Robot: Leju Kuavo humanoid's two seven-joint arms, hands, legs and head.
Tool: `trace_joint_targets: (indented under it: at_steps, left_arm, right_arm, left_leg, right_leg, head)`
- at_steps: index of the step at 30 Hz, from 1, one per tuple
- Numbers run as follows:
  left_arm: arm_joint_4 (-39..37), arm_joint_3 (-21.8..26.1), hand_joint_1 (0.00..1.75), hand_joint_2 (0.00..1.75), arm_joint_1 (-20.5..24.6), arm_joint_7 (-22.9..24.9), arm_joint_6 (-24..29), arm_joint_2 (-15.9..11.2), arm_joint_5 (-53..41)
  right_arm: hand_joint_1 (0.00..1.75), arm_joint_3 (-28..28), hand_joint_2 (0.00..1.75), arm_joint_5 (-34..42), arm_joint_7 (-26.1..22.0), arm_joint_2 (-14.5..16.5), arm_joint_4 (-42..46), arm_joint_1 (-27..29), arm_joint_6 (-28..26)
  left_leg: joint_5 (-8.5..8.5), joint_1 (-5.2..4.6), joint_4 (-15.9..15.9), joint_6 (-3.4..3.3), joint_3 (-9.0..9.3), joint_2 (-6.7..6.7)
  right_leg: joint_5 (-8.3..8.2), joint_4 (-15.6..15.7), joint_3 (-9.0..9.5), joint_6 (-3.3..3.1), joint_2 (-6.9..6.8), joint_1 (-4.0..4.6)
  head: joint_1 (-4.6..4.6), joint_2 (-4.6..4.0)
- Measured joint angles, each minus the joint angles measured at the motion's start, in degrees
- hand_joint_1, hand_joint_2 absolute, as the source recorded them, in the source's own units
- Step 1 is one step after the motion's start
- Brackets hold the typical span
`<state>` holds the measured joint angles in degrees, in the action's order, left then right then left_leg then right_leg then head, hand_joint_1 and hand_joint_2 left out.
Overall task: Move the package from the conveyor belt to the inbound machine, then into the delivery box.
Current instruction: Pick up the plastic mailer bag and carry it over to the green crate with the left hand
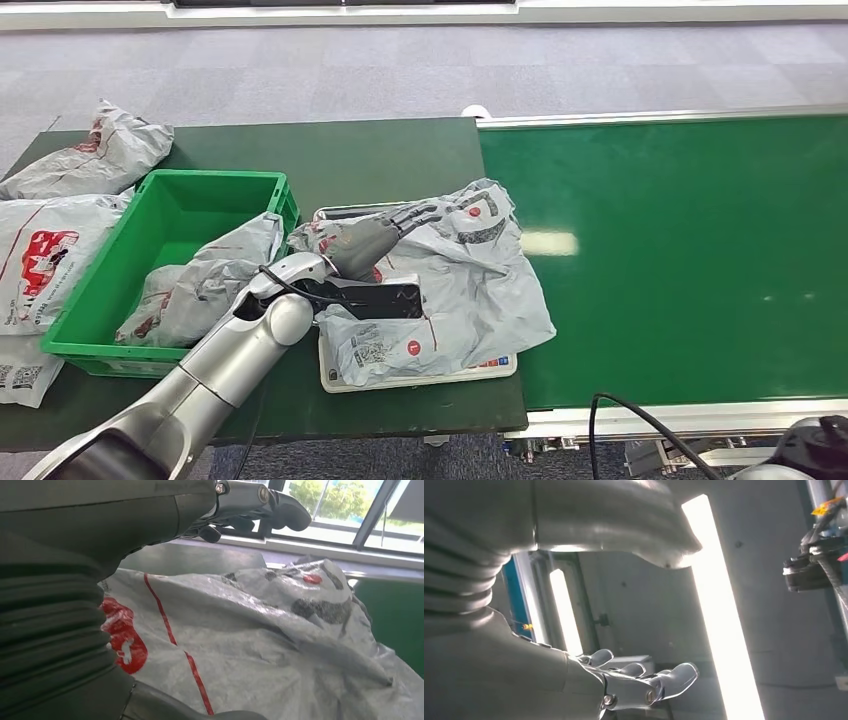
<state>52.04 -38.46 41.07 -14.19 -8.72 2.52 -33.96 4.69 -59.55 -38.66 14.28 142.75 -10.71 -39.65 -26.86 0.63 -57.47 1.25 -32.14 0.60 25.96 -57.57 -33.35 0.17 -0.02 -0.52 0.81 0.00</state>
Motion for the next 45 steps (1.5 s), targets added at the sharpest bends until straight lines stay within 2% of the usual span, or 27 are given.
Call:
trace_joint_targets:
  at_steps: [2,6,9,17,27,28,30,32,35,45]
  left_arm:
    - [-1.63,-1.19,0.00,1.75,0.45,-0.18,0.09,0.45,0.20]
    - [-4.35,-2.79,0.00,1.75,0.69,-0.67,1.64,1.09,0.63]
    - [-5.65,-4.01,0.00,1.75,0.73,-0.23,2.47,1.17,1.32]
    - [-7.45,-5.73,0.00,1.75,1.96,0.68,2.48,2.03,2.28]
    - [-8.69,-7.43,0.03,1.75,3.05,0.73,1.01,2.98,2.90]
    - [-8.77,-7.49,0.11,1.75,3.09,0.73,0.80,3.00,3.02]
    - [-9.00,-7.64,0.98,1.75,3.16,0.71,0.29,3.00,3.21]
    - [-9.49,-7.95,1.75,1.75,3.25,0.60,-0.07,2.99,3.31]
    - [-10.59,-8.70,1.75,1.75,3.39,0.43,-0.57,2.97,3.03]
    - [-12.87,-10.22,1.75,1.75,6.41,1.99,-2.87,2.32,1.72]
  right_arm:
    - [0.00,0.05,1.75,2.71,0.29,0.32,-0.08,0.91,-0.01]
    - [0.00,2.72,1.75,14.27,-0.98,0.86,-3.92,4.72,-0.16]
    - [0.00,5.19,1.75,17.46,-1.19,1.07,-8.57,7.60,-0.14]
    - [0.00,8.73,1.75,16.01,2.29,-0.37,-24.29,10.41,-0.11]
    - [0.00,10.19,1.75,20.36,4.01,-3.90,-28.50,15.80,-0.20]
    - [0.00,10.20,1.75,20.10,4.63,-4.14,-28.59,16.19,-0.20]
    - [0.00,10.15,1.75,19.15,6.90,-4.72,-28.78,16.94,-0.20]
    - [0.00,9.96,1.75,18.11,9.25,-5.38,-28.88,17.92,-0.20]
    - [0.00,9.73,1.75,17.52,10.94,-6.15,-28.83,19.55,-0.20]
    - [0.00,9.34,1.75,19.02,10.01,-6.32,-27.22,20.96,-0.32]
  left_leg:
    - [0.00,0.01,0.02,0.00,-0.04,0.01]
    - [0.00,0.03,0.04,0.00,-0.09,-0.03]
    - [0.02,0.02,0.04,0.01,-0.15,-0.04]
    - [0.09,0.02,0.03,-0.02,-0.19,-0.17]
    - [0.07,0.01,0.03,-0.03,-0.32,-0.29]
    - [0.07,0.01,0.03,-0.03,-0.32,-0.29]
    - [0.07,0.01,0.03,-0.03,-0.32,-0.31]
    - [0.08,0.01,0.03,-0.03,-0.32,-0.32]
    - [0.08,0.01,0.04,-0.03,-0.32,-0.33]
    - [0.09,0.01,0.04,-0.02,-0.31,-0.32]
  right_leg:
    - [0.00,0.00,-0.03,0.00,0.00,0.01]
    - [0.02,0.00,-0.04,0.00,-0.03,0.03]
    - [0.02,0.00,-0.09,0.00,-0.03,0.02]
    - [-0.01,0.00,-0.11,0.00,-0.14,0.02]
    - [0.03,0.00,-0.21,0.02,-0.25,0.01]
    - [0.03,0.00,-0.21,0.02,-0.24,0.01]
    - [0.03,0.00,-0.20,0.02,-0.25,0.01]
    - [0.03,0.00,-0.19,0.02,-0.26,0.01]
    - [0.02,0.00,-0.19,0.02,-0.26,0.01]
    - [0.02,-0.01,-0.18,0.02,-0.25,0.01]
  head:
    - [0.01,0.00]
    - [0.01,0.00]
    - [0.01,0.00]
    - [0.02,0.00]
    - [0.02,0.00]
    - [0.02,0.00]
    - [0.02,0.00]
    - [0.02,0.00]
    - [0.02,0.00]
    - [0.02,0.00]
